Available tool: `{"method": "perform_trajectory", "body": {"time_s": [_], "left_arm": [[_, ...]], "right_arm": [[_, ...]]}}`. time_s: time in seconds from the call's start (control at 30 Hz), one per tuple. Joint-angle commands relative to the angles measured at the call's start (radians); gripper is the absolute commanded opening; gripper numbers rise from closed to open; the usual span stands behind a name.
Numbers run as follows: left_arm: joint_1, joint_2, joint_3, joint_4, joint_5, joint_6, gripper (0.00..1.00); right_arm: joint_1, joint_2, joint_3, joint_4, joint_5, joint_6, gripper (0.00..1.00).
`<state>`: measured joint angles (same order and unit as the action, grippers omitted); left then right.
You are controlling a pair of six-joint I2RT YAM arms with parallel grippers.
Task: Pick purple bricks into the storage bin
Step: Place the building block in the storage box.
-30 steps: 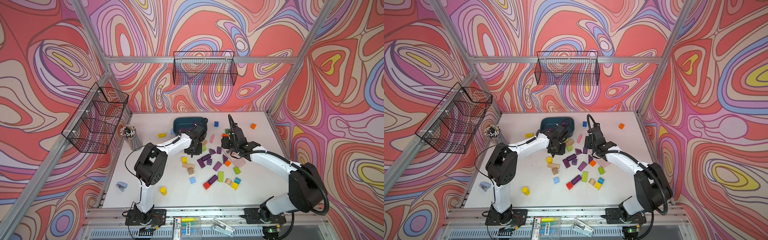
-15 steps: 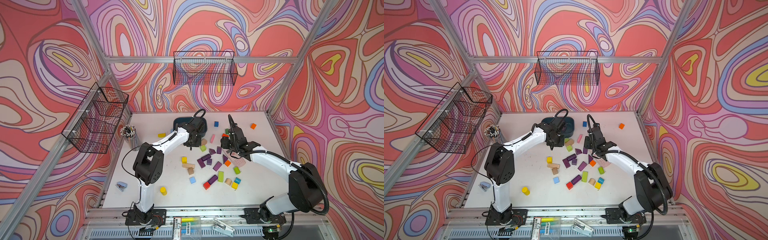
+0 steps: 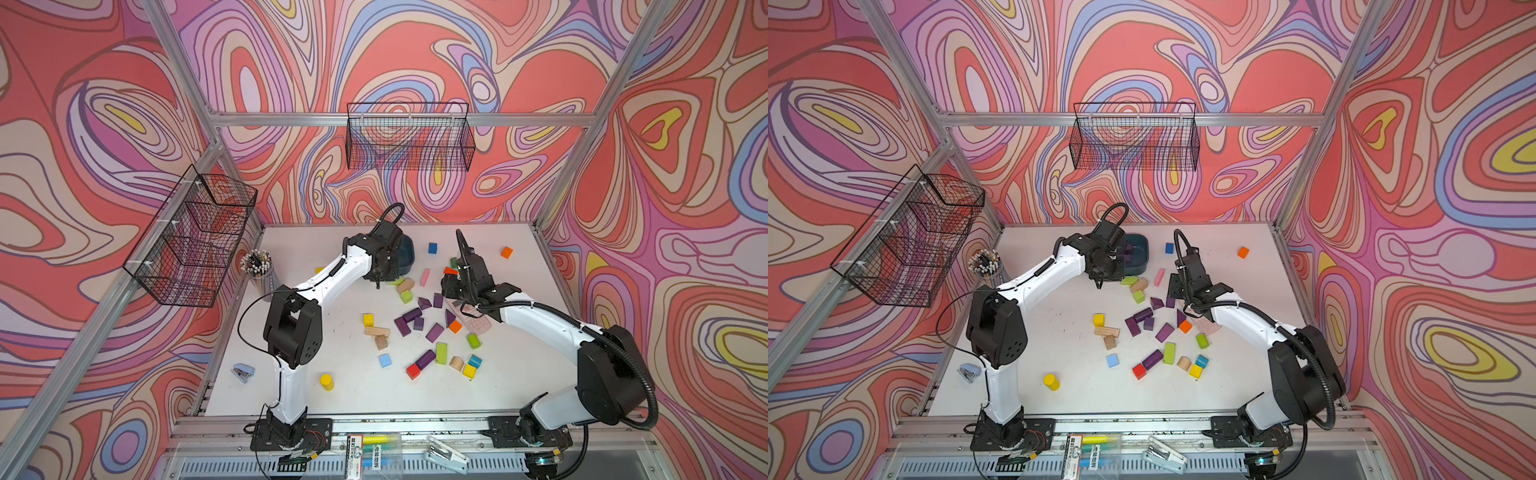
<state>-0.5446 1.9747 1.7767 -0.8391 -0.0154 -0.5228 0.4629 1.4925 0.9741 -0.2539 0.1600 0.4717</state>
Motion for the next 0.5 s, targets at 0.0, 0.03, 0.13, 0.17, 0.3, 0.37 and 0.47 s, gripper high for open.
{"method": "perform_trajectory", "body": {"time_s": [0.0,0.03,0.13,0.17,0.3,0.37,0.47], "left_arm": [[0.021,0.022,0.063,-0.052,0.009,0.018,0.19],[0.028,0.029,0.076,-0.058,0.008,0.022,0.19],[0.047,0.046,0.105,-0.066,0.004,0.033,0.19],[0.055,0.053,0.114,-0.069,0.002,0.036,0.19],[0.086,0.068,0.129,-0.055,0.001,0.050,0.19],[0.103,0.080,0.140,-0.052,-0.005,0.056,0.19],[0.131,0.102,0.162,-0.042,-0.004,0.061,0.19]], "right_arm": [[-0.007,-0.004,0.005,-0.004,0.016,-0.012,0.61],[-0.007,-0.009,0.006,-0.005,0.019,-0.016,0.61],[-0.007,-0.022,0.003,-0.008,0.025,-0.024,0.61],[-0.006,-0.028,0.003,-0.004,0.022,-0.027,0.61],[-0.007,-0.037,-0.003,0.002,0.011,-0.036,0.61],[-0.007,-0.035,0.003,0.001,0.004,-0.045,0.61],[-0.007,-0.035,0.011,0.000,-0.012,-0.054,0.61]]}}
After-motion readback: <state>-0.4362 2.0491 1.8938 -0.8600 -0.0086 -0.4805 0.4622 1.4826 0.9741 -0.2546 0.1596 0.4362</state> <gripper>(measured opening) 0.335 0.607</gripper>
